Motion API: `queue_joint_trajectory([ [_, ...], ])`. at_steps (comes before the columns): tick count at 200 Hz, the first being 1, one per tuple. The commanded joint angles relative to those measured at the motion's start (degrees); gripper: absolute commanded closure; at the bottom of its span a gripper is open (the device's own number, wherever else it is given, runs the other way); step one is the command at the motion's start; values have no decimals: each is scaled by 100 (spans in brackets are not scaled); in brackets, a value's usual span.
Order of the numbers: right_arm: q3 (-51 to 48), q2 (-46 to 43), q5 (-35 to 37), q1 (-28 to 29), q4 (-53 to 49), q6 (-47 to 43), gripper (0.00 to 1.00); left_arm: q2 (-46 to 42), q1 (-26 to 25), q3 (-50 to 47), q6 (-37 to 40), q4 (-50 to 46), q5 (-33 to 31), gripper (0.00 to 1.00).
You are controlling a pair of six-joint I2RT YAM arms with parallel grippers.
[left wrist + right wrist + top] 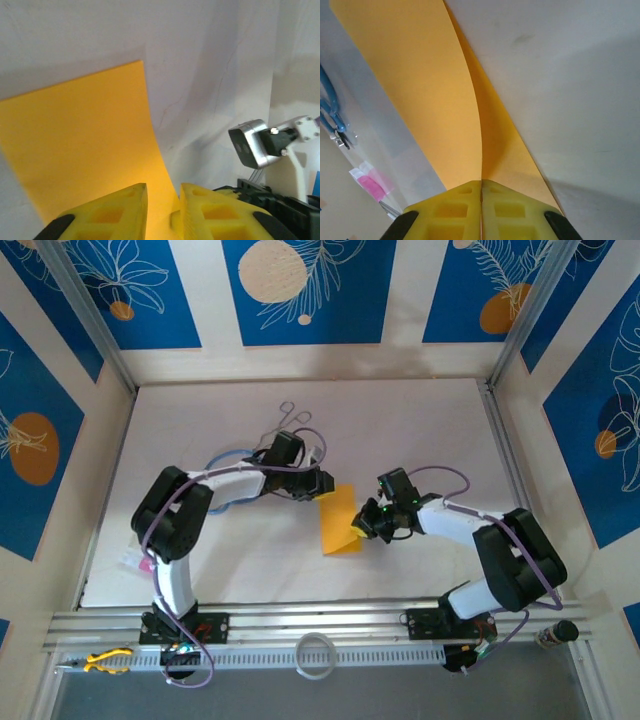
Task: Fold a paper plane with a square sheet of paper (pick it up from the middle)
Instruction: Fold the triangle a second time at the center of the table.
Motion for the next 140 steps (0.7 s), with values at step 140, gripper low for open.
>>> queue_joint_trajectory([
  [140, 325, 448, -898, -232, 91, -610, 80, 445, -132, -358, 245, -157, -320, 87],
])
